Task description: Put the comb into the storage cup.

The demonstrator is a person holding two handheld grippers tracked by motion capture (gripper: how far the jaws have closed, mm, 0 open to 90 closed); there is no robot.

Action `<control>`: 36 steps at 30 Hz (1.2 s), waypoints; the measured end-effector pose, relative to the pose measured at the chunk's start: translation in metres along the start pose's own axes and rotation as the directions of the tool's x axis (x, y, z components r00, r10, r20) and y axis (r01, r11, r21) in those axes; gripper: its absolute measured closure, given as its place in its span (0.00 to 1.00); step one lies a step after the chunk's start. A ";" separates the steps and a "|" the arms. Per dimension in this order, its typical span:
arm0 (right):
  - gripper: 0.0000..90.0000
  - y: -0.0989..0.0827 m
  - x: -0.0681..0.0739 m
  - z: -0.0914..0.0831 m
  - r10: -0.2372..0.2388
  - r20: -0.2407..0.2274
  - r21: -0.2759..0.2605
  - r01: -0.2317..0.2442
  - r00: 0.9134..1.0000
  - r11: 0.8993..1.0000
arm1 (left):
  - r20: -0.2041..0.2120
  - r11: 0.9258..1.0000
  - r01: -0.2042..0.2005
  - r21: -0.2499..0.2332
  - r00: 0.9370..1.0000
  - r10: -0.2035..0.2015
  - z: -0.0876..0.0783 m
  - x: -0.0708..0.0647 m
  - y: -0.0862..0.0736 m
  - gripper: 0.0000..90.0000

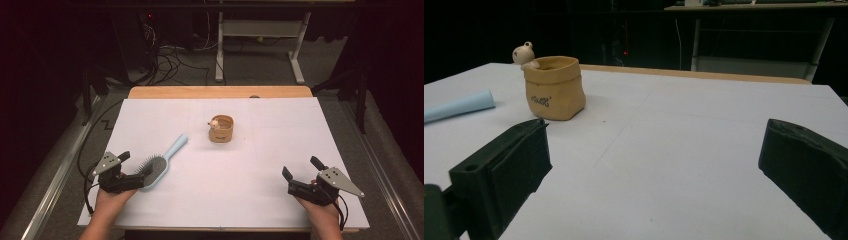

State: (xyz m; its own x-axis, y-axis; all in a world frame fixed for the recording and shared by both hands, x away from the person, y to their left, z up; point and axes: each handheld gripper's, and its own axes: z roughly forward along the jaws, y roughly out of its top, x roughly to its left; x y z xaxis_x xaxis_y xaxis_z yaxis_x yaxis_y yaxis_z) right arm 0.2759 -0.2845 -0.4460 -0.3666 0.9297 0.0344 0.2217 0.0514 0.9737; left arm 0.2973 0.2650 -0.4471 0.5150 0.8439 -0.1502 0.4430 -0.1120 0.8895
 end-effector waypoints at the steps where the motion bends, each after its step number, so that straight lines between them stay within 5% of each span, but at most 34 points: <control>1: 0.01 0.000 0.000 0.000 0.000 0.000 0.000 0.000 1.000 1.000 | 0.000 1.000 0.000 0.000 1.000 0.000 0.000 0.000 0.000 0.00; 9: 0.00 0.001 0.001 0.004 0.006 -0.013 0.015 -0.006 1.000 1.000 | -0.008 0.994 -0.029 0.106 1.000 0.030 0.004 -0.004 0.003 0.00; 12: 0.00 0.004 0.002 0.008 -0.017 -0.022 0.054 0.018 1.000 0.998 | -0.003 0.983 -0.051 0.176 0.999 0.053 0.007 -0.006 0.010 0.00; 14: 0.00 0.004 0.001 0.008 -0.040 -0.026 0.074 0.042 0.999 0.996 | -0.008 0.969 -0.082 0.233 0.996 0.086 0.008 -0.008 0.013 0.00; 15: 0.00 0.004 0.000 0.008 -0.049 -0.024 0.077 0.051 0.999 0.996 | -0.008 0.969 -0.082 0.233 0.996 0.086 0.008 -0.008 0.013 0.00; 18: 0.00 0.000 -0.003 0.004 -0.029 -0.022 0.065 0.031 0.999 0.997 | -0.004 0.947 -0.094 0.308 0.995 0.100 0.009 -0.010 0.020 0.00; 19: 0.00 -0.002 -0.003 0.004 -0.018 -0.020 0.065 0.019 1.000 0.998 | -0.004 0.947 -0.094 0.308 0.995 0.100 0.009 -0.010 0.020 0.00; 20: 0.00 -0.003 -0.004 0.004 -0.011 -0.022 0.062 0.012 1.000 0.998 | 0.004 0.929 -0.108 0.353 0.993 0.114 0.011 -0.012 0.026 0.00; 21: 0.00 -0.004 -0.003 0.004 -0.007 -0.027 0.067 0.009 1.000 0.998 | 0.007 0.922 -0.114 0.371 0.993 0.120 0.011 -0.012 0.028 0.00; 22: 0.00 -0.004 -0.003 0.004 -0.009 -0.029 0.068 0.011 1.000 0.998 | 0.007 0.922 -0.114 0.371 0.993 0.120 0.011 -0.012 0.028 0.00; 23: 0.00 -0.004 -0.003 0.003 -0.015 -0.031 0.065 0.017 0.999 0.998 | 0.014 0.904 -0.121 0.411 0.992 0.127 0.014 -0.015 0.033 0.00; 24: 0.00 -0.004 -0.003 0.003 -0.015 -0.031 0.065 0.017 0.999 0.998 | 0.014 0.904 -0.121 0.411 0.992 0.127 0.014 -0.015 0.033 0.00; 25: 0.00 -0.004 -0.001 0.003 -0.014 -0.036 0.059 0.016 0.999 0.998 | 0.025 0.883 -0.138 0.448 0.990 0.142 0.016 -0.018 0.036 0.00; 26: 0.00 -0.004 -0.001 0.003 -0.014 -0.036 0.059 0.016 0.999 0.998 | 0.025 0.883 -0.138 0.448 0.990 0.142 0.016 -0.018 0.036 0.00; 27: 0.00 -0.003 -0.001 0.002 -0.019 -0.038 0.054 0.021 0.999 0.998 | 0.034 0.857 -0.159 0.491 0.986 0.163 0.019 -0.020 0.037 0.00; 28: 0.00 -0.003 -0.001 0.002 -0.022 -0.039 0.050 0.024 0.999 0.998 | 0.037 0.841 -0.168 0.514 0.984 0.174 0.020 -0.021 0.037 0.00; 29: 0.00 -0.003 0.000 0.001 -0.023 -0.039 0.049 0.025 0.999 0.999 | 0.037 0.841 -0.168 0.514 0.984 0.174 0.020 -0.021 0.037 0.00; 30: 0.00 -0.002 0.000 0.000 -0.022 -0.040 0.045 0.024 0.999 0.999 | 0.036 0.815 -0.182 0.550 0.980 0.195 0.023 -0.022 0.037 0.00; 31: 0.00 -0.002 0.000 0.000 -0.022 -0.040 0.045 0.024 0.999 0.999 | 0.036 0.815 -0.182 0.550 0.980 0.195 0.023 -0.022 0.037 0.00; 32: 0.00 -0.002 -0.001 0.000 -0.027 -0.039 0.038 0.028 0.999 0.999 | 0.039 0.790 -0.199 0.581 0.975 0.217 0.024 -0.022 0.037 0.00; 33: 0.00 -0.002 -0.001 0.000 -0.027 -0.039 0.038 0.028 0.999 0.999 | 0.039 0.790 -0.199 0.581 0.975 0.217 0.024 -0.022 0.037 0.00; 34: 0.00 -0.001 -0.001 -0.001 -0.024 -0.041 0.039 0.026 0.999 0.999 | 0.040 0.766 -0.207 0.609 0.972 0.230 0.026 -0.022 0.037 0.00; 36: 0.00 -0.001 -0.001 -0.001 -0.026 -0.043 0.035 0.027 0.999 0.999 | 0.047 0.741 -0.211 0.637 0.971 0.236 0.027 -0.021 0.037 0.00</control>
State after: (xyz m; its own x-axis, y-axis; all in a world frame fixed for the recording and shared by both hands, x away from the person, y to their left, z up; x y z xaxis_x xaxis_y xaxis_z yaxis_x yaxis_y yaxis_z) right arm 0.2746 -0.2858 -0.4469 -0.4105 0.9117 0.0191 0.2432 0.0893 0.9658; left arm 0.3228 0.2293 -0.4223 0.6390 0.7679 0.0440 0.6870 -0.5956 0.4163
